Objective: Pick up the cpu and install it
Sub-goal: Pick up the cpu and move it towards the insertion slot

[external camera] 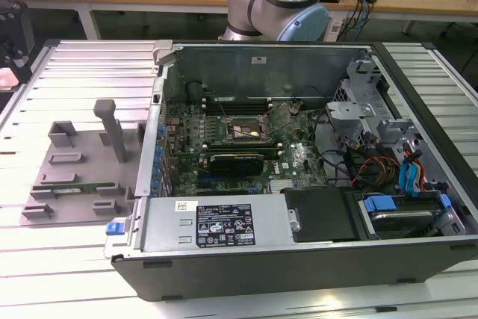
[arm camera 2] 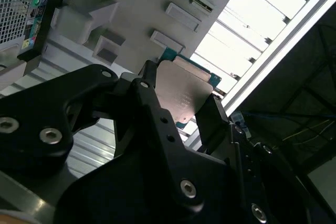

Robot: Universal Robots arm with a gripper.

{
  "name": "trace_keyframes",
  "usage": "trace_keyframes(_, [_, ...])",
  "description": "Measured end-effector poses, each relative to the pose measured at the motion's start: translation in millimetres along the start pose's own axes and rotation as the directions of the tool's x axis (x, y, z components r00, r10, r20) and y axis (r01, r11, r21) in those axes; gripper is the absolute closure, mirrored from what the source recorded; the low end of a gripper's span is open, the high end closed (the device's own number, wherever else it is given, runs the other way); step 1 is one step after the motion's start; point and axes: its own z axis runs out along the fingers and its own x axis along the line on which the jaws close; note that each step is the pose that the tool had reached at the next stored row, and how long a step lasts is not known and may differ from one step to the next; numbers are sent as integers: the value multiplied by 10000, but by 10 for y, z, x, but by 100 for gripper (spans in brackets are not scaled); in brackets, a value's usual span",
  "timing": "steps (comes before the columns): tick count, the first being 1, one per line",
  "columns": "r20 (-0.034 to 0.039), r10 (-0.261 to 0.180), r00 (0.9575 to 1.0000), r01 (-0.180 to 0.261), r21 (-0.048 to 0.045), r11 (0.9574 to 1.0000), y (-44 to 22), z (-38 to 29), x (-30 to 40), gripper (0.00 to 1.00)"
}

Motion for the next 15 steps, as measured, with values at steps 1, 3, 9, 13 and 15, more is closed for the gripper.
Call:
trace_keyframes(1, [0, 0, 10000, 0, 1, 10000, 0, -9, 0, 45])
trace_keyframes(3, [0, 0, 10000, 0, 0, 10000, 0, -27, -1, 45])
trace_keyframes(9, [0, 0, 10000, 0, 0, 10000, 0, -98, -3, 45])
trace_keyframes(13, [0, 0, 10000, 0, 0, 10000, 0, -188, -6, 45])
trace_keyframes(15, [1, 0, 10000, 0, -6, 10000, 0, -207, -6, 45])
